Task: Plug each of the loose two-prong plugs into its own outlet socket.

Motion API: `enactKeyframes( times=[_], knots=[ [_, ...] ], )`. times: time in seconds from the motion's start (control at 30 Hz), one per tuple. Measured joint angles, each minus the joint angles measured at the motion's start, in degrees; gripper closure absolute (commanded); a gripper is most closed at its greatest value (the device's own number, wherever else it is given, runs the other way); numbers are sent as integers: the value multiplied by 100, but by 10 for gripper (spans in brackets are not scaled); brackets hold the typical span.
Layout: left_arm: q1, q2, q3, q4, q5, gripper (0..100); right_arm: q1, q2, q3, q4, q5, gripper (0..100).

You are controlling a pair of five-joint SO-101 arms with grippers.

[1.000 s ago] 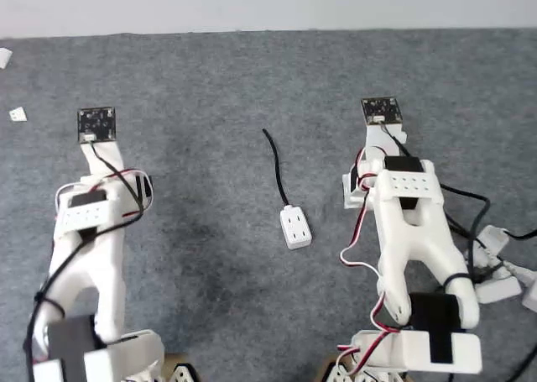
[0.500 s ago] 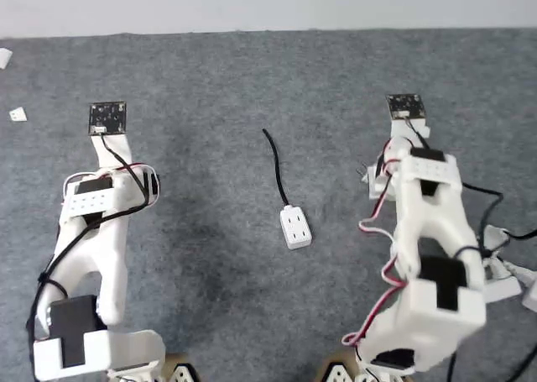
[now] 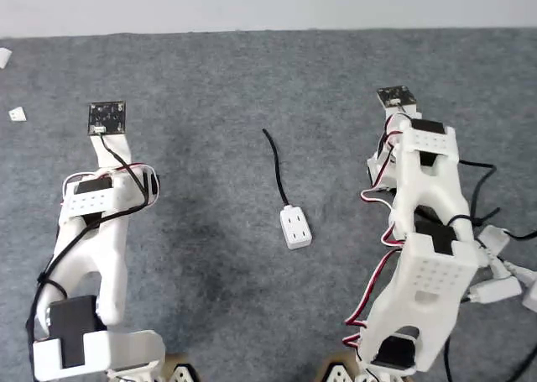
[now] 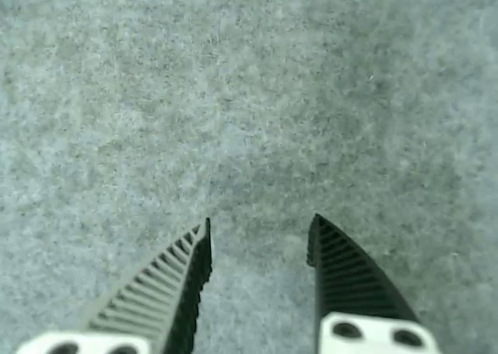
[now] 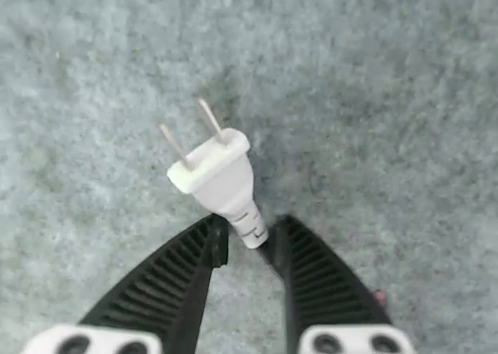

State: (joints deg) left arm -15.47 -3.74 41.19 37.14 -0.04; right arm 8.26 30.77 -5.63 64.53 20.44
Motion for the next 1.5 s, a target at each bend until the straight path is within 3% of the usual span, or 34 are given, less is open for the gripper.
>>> enactKeyframes(
  times=[0.13, 0.27, 0.43, 0.5, 0.63, 0.87, 1.07, 1.5],
  knots=[
    [0, 0, 0, 0, 0, 805, 0, 0, 0, 281, 35, 965],
    [0, 0, 0, 0, 0, 805, 0, 0, 0, 589, 35, 847],
    [0, 0, 0, 0, 0, 805, -9, -396, 193, 642, -193, 969],
    [-9, 0, 0, 0, 0, 805, 0, -695, 554, 527, -220, 953],
    [-9, 0, 0, 0, 0, 805, -18, -1565, 1547, 440, -237, 868],
    [-9, 0, 0, 0, 0, 805, 457, -4492, 4589, -334, -237, 883],
    [-9, 0, 0, 0, 0, 805, 879, -6681, 6602, -229, -62, 884],
    [-9, 0, 0, 0, 0, 805, 1811, -6189, 7033, -809, 299, 887]
  ],
)
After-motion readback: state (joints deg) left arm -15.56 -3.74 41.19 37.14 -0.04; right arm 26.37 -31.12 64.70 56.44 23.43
